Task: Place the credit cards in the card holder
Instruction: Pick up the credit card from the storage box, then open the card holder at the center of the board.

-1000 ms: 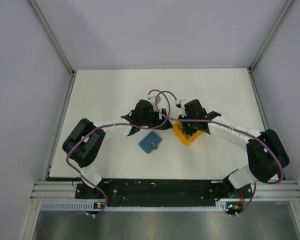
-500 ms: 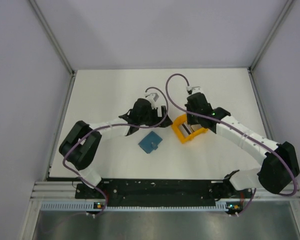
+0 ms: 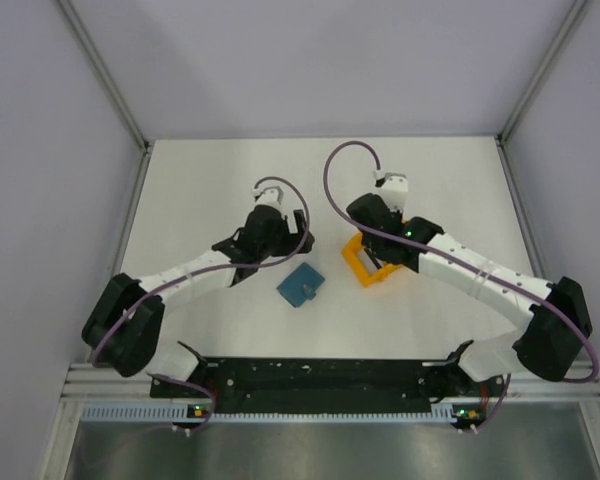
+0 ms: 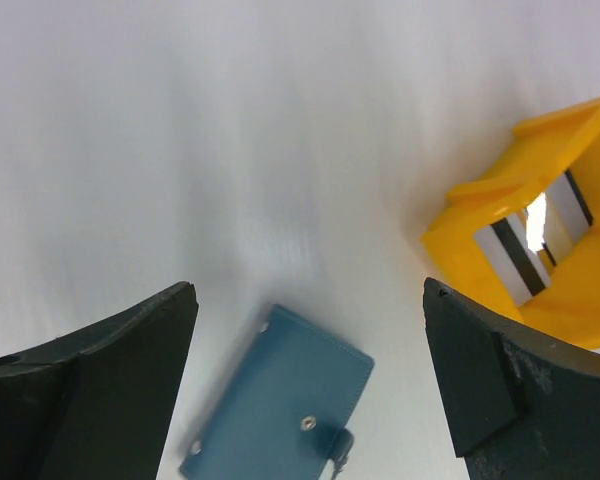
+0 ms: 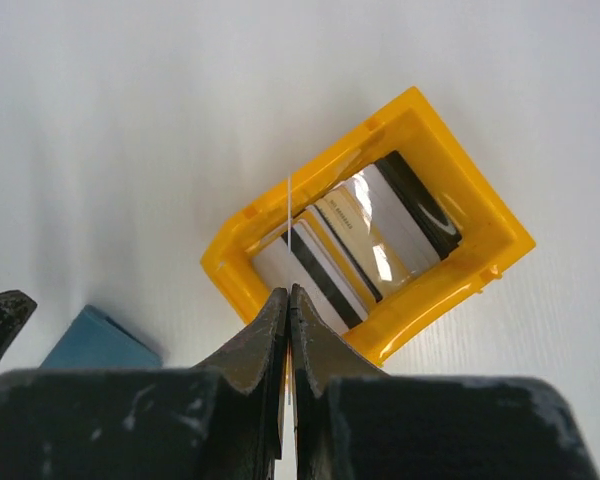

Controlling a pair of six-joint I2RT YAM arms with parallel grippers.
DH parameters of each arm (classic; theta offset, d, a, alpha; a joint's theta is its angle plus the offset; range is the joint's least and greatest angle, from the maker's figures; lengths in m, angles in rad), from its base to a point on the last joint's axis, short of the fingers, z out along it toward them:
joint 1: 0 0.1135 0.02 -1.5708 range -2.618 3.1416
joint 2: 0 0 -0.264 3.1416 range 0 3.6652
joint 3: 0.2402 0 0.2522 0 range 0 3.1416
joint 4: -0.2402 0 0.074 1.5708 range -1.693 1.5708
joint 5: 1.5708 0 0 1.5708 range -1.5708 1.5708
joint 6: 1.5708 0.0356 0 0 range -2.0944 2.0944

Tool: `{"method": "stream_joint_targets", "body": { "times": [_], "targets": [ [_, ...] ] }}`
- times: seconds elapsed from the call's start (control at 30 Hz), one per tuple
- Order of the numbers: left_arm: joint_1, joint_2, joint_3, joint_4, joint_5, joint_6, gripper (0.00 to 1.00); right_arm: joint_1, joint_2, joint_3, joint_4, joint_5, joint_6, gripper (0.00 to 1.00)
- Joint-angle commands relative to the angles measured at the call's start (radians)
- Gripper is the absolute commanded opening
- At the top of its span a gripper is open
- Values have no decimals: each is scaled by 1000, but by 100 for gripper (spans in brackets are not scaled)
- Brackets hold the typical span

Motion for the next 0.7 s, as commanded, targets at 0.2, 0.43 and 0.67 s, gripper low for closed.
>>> {"method": "stream_joint_targets", "body": {
  "times": [0.2,0.43,0.67],
  "targets": [
    [168,-270,-210,-134,-121,-12,98,39,-58,-157,367,-445,53,0],
    [226,-329,-232,-185,-131,11,98,142,71,-156,520,-509,150,0],
    [246,-330,-227,-219,-126,11,98,210,177,-123,545,-482,220,0]
  ]
}}
